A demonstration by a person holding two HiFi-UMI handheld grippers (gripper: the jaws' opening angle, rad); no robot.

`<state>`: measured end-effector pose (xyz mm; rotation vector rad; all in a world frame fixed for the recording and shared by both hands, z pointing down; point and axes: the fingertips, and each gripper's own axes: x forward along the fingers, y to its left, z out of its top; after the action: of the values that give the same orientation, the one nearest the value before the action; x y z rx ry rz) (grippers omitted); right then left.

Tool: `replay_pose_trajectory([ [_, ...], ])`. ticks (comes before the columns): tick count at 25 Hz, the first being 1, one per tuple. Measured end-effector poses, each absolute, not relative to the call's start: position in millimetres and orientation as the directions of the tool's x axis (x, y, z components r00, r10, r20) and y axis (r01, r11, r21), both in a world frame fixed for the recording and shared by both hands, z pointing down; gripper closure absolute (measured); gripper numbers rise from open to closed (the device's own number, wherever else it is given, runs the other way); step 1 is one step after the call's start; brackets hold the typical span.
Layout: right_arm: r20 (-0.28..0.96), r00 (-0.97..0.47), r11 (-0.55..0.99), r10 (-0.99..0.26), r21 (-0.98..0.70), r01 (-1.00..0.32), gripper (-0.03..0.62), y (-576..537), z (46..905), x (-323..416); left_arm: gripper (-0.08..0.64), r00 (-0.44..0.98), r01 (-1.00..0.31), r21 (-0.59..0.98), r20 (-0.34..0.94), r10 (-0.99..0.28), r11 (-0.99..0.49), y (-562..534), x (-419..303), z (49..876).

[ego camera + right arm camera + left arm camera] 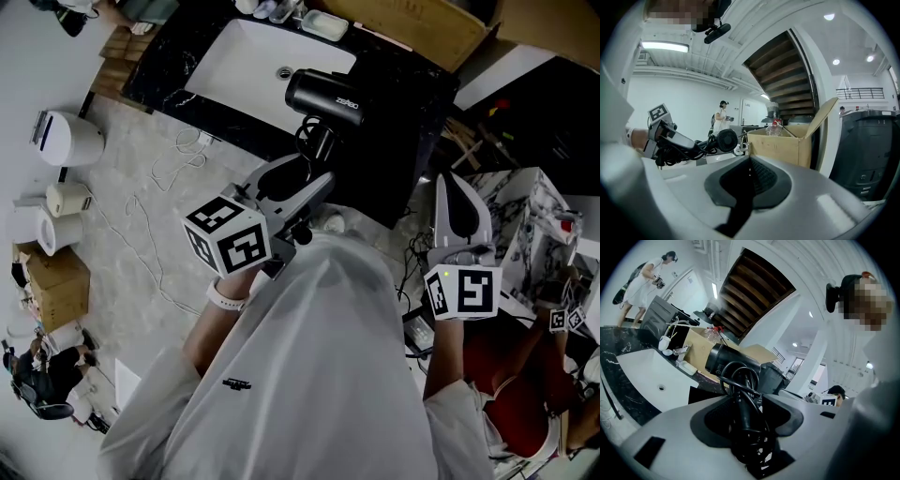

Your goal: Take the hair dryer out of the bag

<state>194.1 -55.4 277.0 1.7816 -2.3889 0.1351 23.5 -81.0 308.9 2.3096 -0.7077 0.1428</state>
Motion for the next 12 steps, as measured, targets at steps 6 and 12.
replay_pose_trajectory([
  [6, 0.184, -0.288, 0.292, -0.94, -0.005, -0.956, 0.58, -56.8, 281.1, 189.2, 0.356, 0.844, -0.529, 0.608, 0.3, -0.445, -0.593, -78.3, 21.1, 313.2],
  [12, 0.191, -0.282, 0.285, -0.94, -0.014, -0.958, 0.58, -59.0, 284.6, 190.0, 0.356, 0.846, -0.526, 0.611, 0.304, -0.439, -0.592, -78.9, 20.4, 315.7],
])
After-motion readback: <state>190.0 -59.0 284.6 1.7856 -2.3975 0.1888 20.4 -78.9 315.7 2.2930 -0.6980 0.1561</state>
